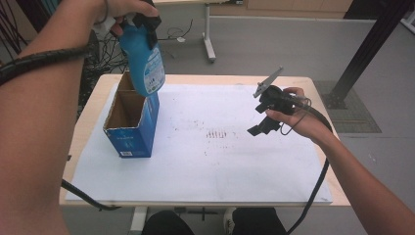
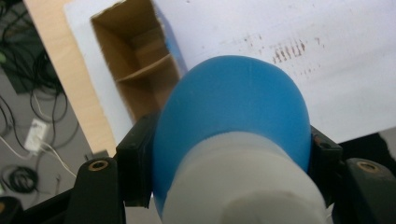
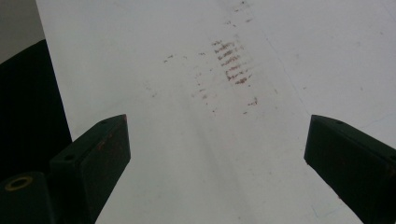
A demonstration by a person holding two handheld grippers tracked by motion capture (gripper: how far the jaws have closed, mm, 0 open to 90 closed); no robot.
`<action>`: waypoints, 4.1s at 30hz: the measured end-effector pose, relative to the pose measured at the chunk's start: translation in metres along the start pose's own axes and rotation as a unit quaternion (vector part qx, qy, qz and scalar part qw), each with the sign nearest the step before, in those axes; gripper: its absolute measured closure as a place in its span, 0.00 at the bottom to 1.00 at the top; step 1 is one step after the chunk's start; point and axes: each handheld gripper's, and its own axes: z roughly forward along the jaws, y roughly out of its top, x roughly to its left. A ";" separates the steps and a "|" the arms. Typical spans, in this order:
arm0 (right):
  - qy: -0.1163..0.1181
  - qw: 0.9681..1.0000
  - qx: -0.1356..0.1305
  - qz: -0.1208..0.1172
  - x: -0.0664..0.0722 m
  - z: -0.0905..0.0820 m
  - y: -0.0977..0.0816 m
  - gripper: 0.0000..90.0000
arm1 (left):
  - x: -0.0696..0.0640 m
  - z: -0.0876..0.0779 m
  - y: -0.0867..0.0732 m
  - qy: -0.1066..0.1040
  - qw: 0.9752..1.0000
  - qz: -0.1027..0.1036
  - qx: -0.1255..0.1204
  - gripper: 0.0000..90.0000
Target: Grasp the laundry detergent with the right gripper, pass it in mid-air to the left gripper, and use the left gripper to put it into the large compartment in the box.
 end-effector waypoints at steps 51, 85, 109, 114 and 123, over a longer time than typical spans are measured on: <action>-0.033 0.999 0.027 -0.009 -0.003 -0.021 -0.017 0.09 | 0.059 -0.007 -0.021 0.018 0.976 -0.216 -0.036 0.40; -0.035 0.999 0.037 -0.009 -0.001 -0.020 -0.023 0.09 | 0.074 0.095 -0.035 0.011 0.976 -0.218 -0.011 0.40; -0.044 0.998 0.045 -0.002 -0.004 -0.018 -0.029 0.09 | 0.073 0.172 -0.041 0.007 0.979 -0.204 0.009 0.40; -0.043 0.998 0.047 0.000 -0.004 -0.016 -0.029 0.09 | 0.069 0.186 -0.040 0.019 0.981 -0.194 0.002 0.40; -0.041 0.998 0.050 -0.001 -0.005 -0.014 -0.029 0.09 | 0.068 0.210 -0.043 0.016 0.982 -0.187 0.009 0.40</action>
